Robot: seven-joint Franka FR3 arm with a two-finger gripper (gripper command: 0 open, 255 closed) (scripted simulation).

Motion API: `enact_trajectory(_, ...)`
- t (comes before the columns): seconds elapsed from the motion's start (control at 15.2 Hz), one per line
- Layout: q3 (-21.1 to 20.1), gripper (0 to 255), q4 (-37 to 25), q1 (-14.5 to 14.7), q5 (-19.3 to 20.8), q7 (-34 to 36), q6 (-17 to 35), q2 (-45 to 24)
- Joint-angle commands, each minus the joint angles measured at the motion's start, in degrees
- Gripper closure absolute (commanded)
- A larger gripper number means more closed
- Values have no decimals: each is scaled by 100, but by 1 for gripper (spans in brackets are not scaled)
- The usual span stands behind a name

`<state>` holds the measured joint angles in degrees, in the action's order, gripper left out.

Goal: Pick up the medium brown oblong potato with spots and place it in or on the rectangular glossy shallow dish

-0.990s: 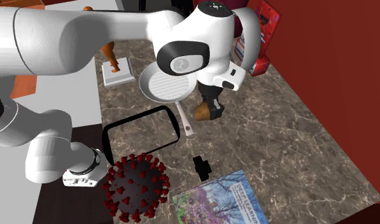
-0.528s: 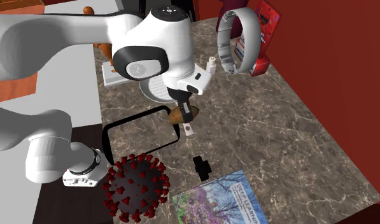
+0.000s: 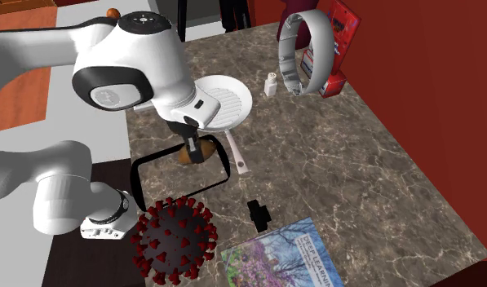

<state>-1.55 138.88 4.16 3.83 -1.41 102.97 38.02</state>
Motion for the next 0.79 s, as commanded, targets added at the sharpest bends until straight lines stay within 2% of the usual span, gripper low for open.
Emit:
enact_trajectory(0.0,-9,255,327,20,-18,0,-211,535)
enact_trajectory(0.13,-37,255,730,61,-56,17,-556,1281)
enact_trajectory(0.73,-42,255,1454,67,-54,63,107,1340)
